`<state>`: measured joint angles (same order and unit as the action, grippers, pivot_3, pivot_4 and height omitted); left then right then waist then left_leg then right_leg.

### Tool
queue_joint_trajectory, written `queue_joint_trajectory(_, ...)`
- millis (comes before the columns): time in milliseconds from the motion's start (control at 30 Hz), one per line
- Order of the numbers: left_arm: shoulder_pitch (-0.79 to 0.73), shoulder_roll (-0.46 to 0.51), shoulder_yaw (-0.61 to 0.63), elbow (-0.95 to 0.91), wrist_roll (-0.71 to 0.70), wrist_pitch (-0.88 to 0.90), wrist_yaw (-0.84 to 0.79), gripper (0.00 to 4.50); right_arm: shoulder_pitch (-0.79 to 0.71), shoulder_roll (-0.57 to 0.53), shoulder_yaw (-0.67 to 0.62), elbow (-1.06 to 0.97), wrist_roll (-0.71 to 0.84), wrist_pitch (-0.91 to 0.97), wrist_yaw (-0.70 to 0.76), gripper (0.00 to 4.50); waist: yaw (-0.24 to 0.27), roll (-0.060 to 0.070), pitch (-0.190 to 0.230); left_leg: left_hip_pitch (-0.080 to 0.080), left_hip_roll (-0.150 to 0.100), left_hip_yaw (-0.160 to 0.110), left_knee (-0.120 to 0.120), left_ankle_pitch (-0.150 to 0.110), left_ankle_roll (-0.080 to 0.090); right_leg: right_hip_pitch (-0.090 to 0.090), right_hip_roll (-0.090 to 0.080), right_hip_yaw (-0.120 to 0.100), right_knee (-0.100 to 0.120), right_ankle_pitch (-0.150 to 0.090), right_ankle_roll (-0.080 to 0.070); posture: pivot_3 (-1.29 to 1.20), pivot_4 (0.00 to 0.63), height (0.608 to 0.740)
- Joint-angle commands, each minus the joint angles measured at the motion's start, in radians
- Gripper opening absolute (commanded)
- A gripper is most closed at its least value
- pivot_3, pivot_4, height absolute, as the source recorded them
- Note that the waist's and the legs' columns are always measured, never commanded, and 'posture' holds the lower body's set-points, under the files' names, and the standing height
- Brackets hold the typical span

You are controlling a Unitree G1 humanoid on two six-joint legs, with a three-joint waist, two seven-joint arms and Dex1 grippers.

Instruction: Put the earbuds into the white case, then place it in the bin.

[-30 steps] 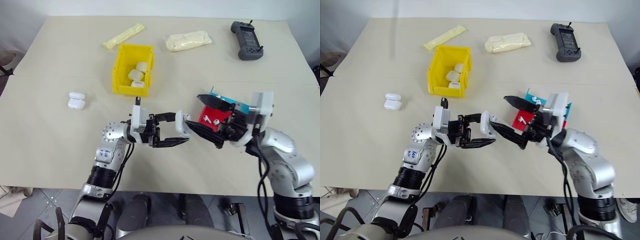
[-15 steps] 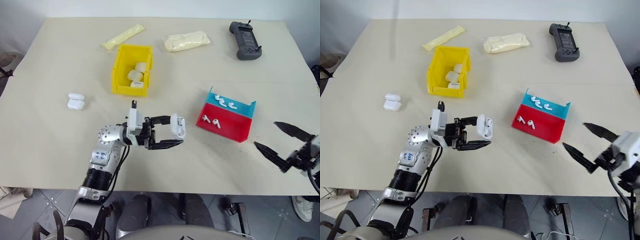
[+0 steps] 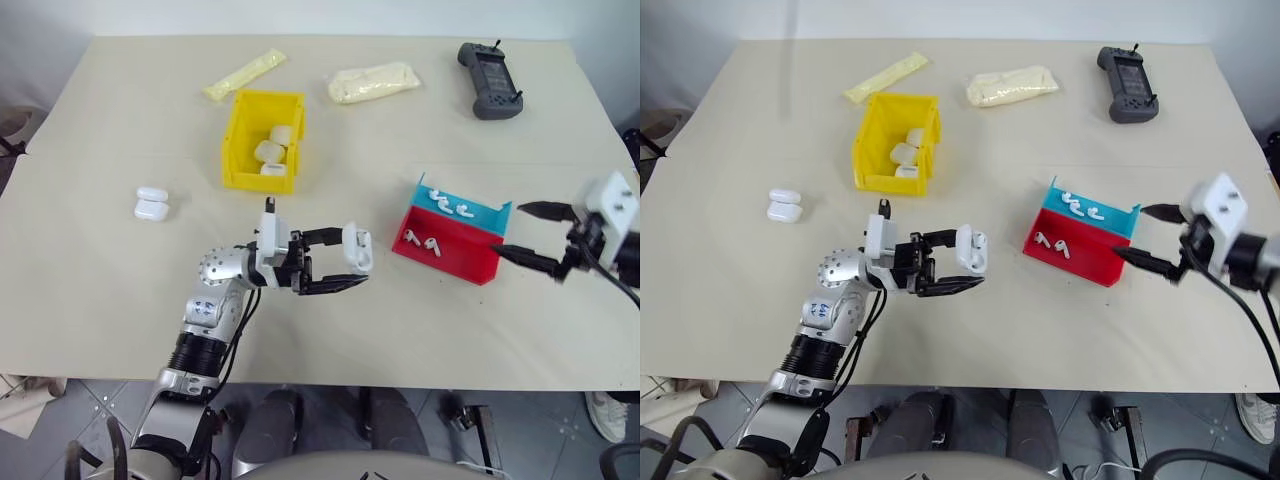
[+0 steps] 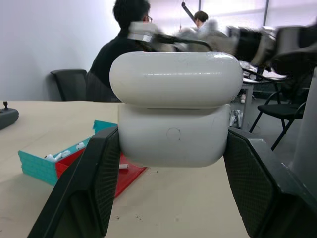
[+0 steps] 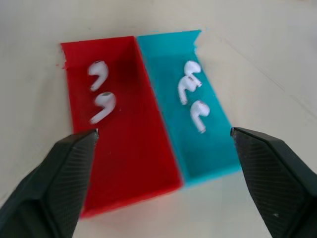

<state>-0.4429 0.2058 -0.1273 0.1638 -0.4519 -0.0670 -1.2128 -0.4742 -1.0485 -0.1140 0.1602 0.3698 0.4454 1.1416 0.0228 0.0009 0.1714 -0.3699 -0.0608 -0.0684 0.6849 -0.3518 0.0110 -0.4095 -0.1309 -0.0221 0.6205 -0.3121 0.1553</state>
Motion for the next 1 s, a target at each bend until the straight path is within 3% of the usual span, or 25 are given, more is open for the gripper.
queue_joint_trajectory(33, 0.001, -0.001, -0.001, -0.032, -0.002, -0.010, 0.005, 2.77, -0.181, -0.001, 0.162, 0.125, -0.129, 0.022, 0.075, 4.47, 0.002, 0.000, 0.000, 0.000, 0.000, 0.000, -0.001, 0.000, 0.000, -0.001, 0.000, 0.000, 0.000, 0.000, 0.000, 0.00, 0.150, 0.740)
queue_joint_trajectory(200, 0.001, 0.004, -0.005, -0.044, 0.000, -0.003, 0.013, 2.77, -0.516, 0.114, 0.383, 0.443, -0.369, 0.008, 0.058, 4.47, -0.005, 0.000, 0.000, -0.002, -0.001, 0.000, -0.001, 0.000, 0.000, -0.002, -0.001, 0.000, 0.000, 0.000, 0.000, 0.00, 0.150, 0.740)
queue_joint_trajectory(333, 0.001, 0.006, -0.022, -0.059, 0.010, 0.005, 0.019, 2.77, -0.633, 0.171, 0.461, 0.637, -0.485, -0.101, 0.051, 4.47, 0.000, 0.000, 0.000, -0.003, -0.001, -0.001, -0.002, 0.000, -0.001, -0.003, -0.001, -0.002, 0.001, 0.000, 0.000, 0.00, 0.150, 0.740)
queue_joint_trajectory(533, -0.018, -0.008, -0.040, -0.064, 0.023, 0.012, 0.042, 2.77, -0.692, 0.216, 0.510, 0.759, -0.565, -0.199, 0.147, 4.47, -0.005, 0.000, 0.000, -0.004, -0.002, -0.001, -0.001, 0.000, 0.000, -0.003, -0.001, -0.002, 0.002, 0.000, 0.000, 0.00, 0.150, 0.740)
queue_joint_trajectory(800, -0.033, -0.020, -0.058, -0.058, 0.035, 0.020, 0.061, 2.77, -0.754, 0.272, 0.513, 0.901, -0.638, -0.293, 0.136, 4.47, -0.027, 0.000, 0.000, -0.004, -0.002, -0.001, -0.001, 0.000, -0.001, -0.004, -0.001, -0.002, 0.004, 0.000, 0.000, 0.00, 0.150, 0.740)
queue_joint_trajectory(933, -0.041, -0.026, -0.072, -0.060, 0.044, 0.033, 0.077, 2.77, -0.759, 0.293, 0.505, 0.932, -0.653, -0.327, 0.130, 3.57, -0.028, 0.000, 0.000, -0.004, -0.002, -0.001, -0.001, 0.000, -0.001, -0.004, -0.001, -0.002, 0.004, 0.000, 0.000, 0.00, 0.150, 0.740)
queue_joint_trajectory(1000, -0.043, -0.026, -0.074, -0.062, 0.048, 0.036, 0.084, 2.77, -0.757, 0.300, 0.500, 0.935, -0.656, -0.345, 0.134, 3.57, -0.028, 0.000, 0.000, -0.004, -0.002, -0.001, -0.001, 0.000, -0.001, -0.004, -0.001, -0.002, 0.004, 0.000, 0.000, 0.00, 0.150, 0.740)
